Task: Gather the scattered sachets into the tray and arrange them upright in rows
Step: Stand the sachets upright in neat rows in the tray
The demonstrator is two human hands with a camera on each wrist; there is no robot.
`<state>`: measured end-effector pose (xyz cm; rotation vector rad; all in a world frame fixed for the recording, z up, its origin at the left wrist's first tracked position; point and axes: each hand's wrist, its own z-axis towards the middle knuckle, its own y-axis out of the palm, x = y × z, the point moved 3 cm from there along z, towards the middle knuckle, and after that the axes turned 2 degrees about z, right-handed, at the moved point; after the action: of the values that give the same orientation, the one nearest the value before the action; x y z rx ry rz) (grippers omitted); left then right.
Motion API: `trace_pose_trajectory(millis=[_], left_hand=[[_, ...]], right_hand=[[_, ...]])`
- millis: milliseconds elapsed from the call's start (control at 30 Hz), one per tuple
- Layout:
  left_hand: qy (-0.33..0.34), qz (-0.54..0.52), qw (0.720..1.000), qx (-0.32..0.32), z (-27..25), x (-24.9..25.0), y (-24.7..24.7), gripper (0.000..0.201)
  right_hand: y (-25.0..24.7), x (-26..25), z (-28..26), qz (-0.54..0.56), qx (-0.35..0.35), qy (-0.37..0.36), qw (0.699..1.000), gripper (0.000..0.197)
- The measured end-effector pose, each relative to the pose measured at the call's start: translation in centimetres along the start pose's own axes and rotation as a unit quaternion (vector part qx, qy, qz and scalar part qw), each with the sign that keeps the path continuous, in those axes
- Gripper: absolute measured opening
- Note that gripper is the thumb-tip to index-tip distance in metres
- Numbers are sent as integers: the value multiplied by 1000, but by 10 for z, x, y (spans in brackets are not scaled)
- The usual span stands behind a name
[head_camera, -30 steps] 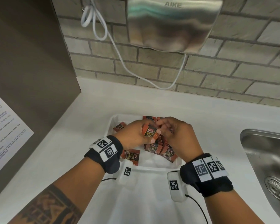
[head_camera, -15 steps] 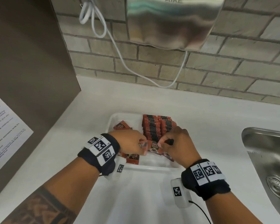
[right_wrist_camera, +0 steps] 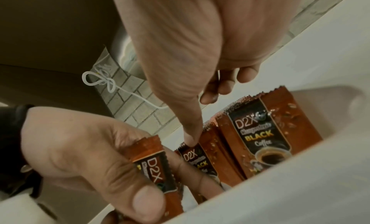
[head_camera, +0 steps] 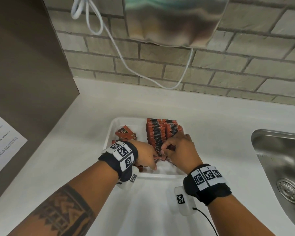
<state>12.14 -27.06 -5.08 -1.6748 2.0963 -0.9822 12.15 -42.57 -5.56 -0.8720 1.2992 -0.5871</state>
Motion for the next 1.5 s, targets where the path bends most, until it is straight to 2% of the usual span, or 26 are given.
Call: trace_pose_trajectory(millis=[267,467,567,633,700,767,867,967,1067,1133,1200,1300,1400,1500], left_hand=[[4,-11,1000,-16,3,0,-2,53],[12,-37,999,-10,-5,2,-6,46],[12,-100,995,10,-17,-5,-11,26],[28,-165,985,35,-24,-16,-15,22],[65,-281,955,68,-32,-26,-19,22],[114,-402,903,103,-37,-28,-22,25],[161,-498,842,127,-43,-23,-24,34],[172,-539,811,152,-43,-18,-19,38],[183,-547,795,187,-42,-18,-17,40],[197,-516,806,212,-44,-21,-18,37],[184,-471,832,228,-47,-29,-18,32],[105,-443,857,242,-49,-50,-16,36],[45,-382,894,231,-49,-59,-11,33],[60,-316,927,194,-47,-51,-6,26]], right_hand=[[-8,0,-2,32,10,-12,999,15],[-24,-3,-6,51,44,-40,997,19],[-31,-6,-10,79,55,-56,994,18],[-36,-8,-13,119,47,-45,991,15],[-39,-12,-15,155,18,-27,987,12],[-39,-21,-14,189,-9,-19,982,18],[-40,-31,-10,210,-2,-13,978,25],[-44,-36,-7,215,13,-20,976,18],[-46,-42,-6,239,7,-21,971,15],[-49,-43,-6,234,17,-20,972,14],[-52,-42,-8,216,27,-27,976,11],[-51,-39,-12,161,22,-42,986,8],[-39,-32,-16,103,-2,-42,994,14],[-24,-22,-15,56,-10,-41,998,14]])
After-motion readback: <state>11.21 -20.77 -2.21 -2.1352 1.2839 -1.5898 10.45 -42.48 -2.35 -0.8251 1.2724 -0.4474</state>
